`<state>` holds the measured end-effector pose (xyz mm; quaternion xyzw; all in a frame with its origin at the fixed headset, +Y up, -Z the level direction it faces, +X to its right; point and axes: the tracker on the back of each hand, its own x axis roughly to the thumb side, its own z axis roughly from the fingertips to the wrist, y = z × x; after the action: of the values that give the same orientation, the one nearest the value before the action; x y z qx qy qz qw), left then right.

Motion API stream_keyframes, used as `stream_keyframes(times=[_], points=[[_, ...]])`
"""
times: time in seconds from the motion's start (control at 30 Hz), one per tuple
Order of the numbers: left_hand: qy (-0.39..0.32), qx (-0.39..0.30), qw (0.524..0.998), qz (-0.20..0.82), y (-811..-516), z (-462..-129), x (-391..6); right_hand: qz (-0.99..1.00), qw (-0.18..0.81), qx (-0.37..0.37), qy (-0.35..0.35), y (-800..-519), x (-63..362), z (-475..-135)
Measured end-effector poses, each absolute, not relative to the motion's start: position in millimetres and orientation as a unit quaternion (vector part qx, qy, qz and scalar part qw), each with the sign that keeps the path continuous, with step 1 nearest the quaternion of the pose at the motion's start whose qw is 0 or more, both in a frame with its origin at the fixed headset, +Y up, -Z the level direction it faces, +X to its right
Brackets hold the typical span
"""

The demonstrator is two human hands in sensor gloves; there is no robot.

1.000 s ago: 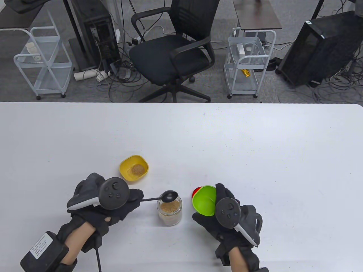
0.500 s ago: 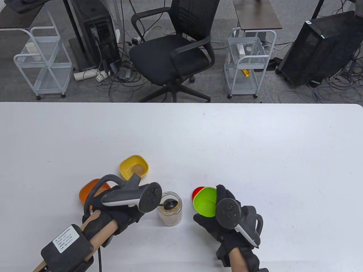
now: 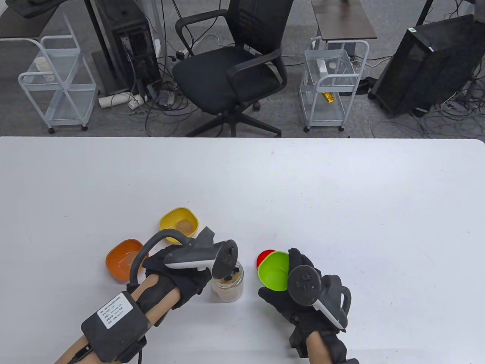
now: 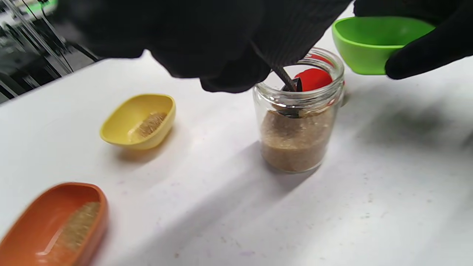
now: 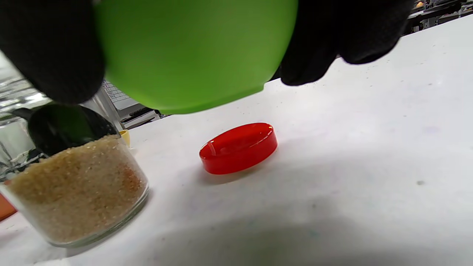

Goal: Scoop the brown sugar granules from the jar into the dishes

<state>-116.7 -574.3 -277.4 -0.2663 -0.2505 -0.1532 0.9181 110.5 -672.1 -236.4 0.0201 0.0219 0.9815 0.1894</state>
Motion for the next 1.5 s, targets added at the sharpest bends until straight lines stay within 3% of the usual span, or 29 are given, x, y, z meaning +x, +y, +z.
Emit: stream_keyframes(times=[0.57,1.5], points=[[-0.243,-0.384,0.889,0.058,-584.4,-305.6,-165.2,0.980,0.194,0.022,0.027,-673.7,111.4,-237.7],[-0.220,-0.370,0.890,0.149,-576.3,-312.3,-215.4,0.980,0.196,0.035,0.018,-675.7,110.5,-238.0]])
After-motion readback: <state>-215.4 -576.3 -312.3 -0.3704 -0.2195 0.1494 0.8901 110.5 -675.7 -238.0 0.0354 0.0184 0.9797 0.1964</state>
